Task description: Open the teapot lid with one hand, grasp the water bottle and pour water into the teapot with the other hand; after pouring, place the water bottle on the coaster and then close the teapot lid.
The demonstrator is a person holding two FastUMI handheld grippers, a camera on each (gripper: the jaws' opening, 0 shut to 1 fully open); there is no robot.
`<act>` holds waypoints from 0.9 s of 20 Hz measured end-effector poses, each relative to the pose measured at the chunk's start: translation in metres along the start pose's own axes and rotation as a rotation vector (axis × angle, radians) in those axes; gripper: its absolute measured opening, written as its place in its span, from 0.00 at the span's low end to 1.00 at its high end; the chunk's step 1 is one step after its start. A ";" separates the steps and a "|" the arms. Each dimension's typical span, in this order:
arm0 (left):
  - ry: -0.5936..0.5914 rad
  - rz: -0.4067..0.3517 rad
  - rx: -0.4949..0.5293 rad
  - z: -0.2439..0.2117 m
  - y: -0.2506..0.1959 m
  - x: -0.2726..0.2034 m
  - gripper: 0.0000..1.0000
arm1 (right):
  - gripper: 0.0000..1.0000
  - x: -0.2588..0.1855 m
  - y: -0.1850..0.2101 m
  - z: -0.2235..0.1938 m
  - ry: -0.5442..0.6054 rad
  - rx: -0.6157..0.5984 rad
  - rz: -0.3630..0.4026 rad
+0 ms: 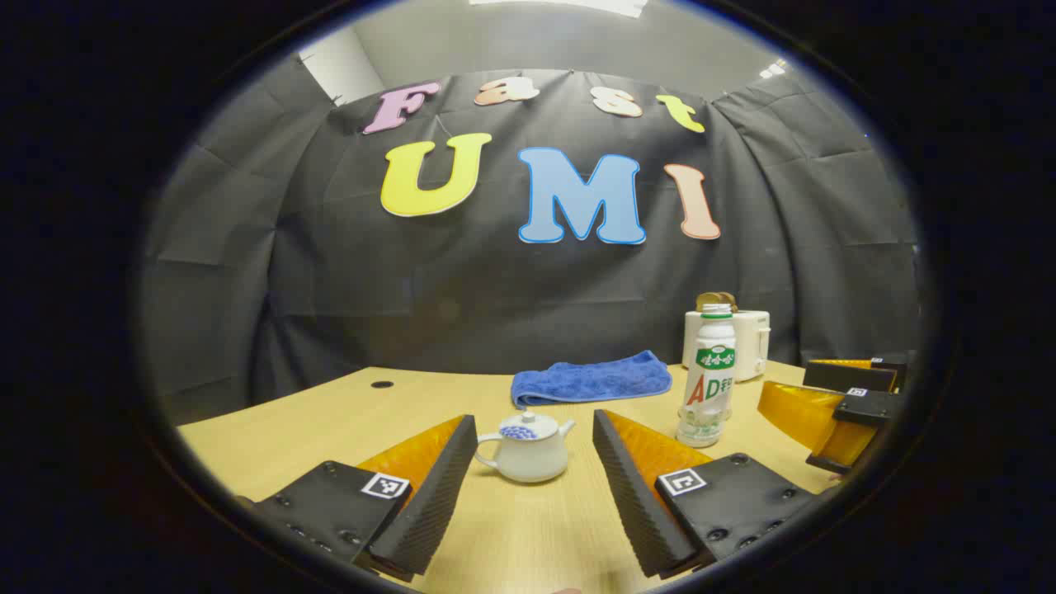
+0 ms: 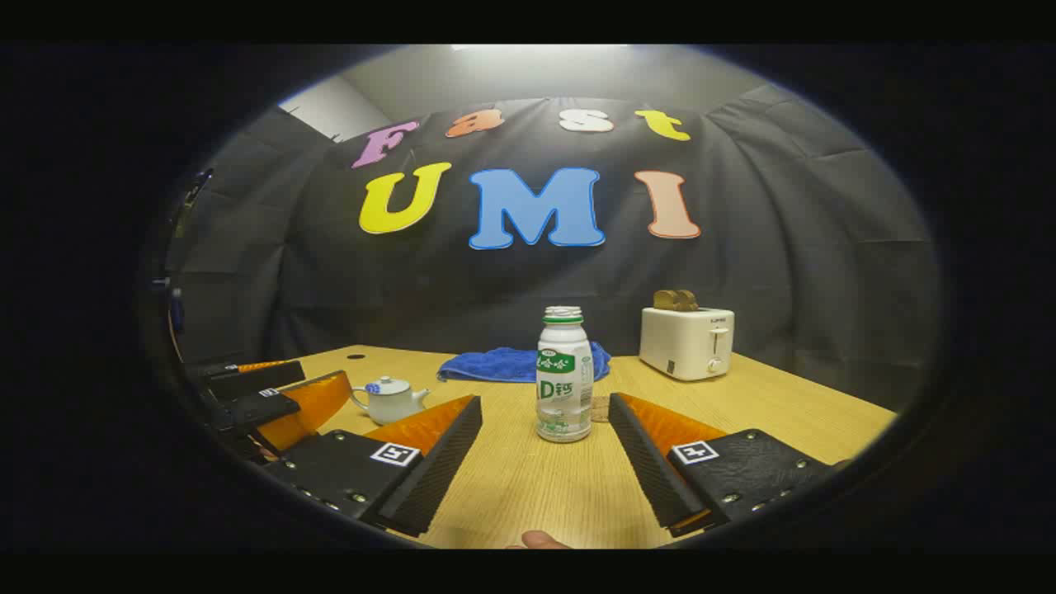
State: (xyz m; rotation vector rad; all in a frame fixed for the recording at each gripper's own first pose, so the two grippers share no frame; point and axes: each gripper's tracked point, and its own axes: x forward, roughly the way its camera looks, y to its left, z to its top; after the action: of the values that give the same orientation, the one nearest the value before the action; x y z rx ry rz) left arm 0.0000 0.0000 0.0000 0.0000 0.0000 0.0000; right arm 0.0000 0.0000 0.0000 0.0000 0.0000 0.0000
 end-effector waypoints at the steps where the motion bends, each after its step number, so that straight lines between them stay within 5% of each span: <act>1: 0.009 -0.003 -0.003 -0.003 0.000 0.002 0.89 | 0.95 0.000 0.000 -0.001 0.000 -0.001 0.001; 3: 0.017 -0.003 -0.011 -0.004 0.001 0.003 0.99 | 0.95 0.001 0.000 -0.001 0.002 -0.004 0.001; 18: 0.011 0.019 -0.004 0.000 0.015 0.036 0.99 | 0.95 0.011 0.002 -0.005 0.024 -0.004 0.003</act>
State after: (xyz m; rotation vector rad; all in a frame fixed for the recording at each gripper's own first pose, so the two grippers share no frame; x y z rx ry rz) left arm 0.0358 0.0150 0.0000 -0.0040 0.0107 0.0191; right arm 0.0108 0.0018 -0.0047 -0.0041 0.0242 0.0031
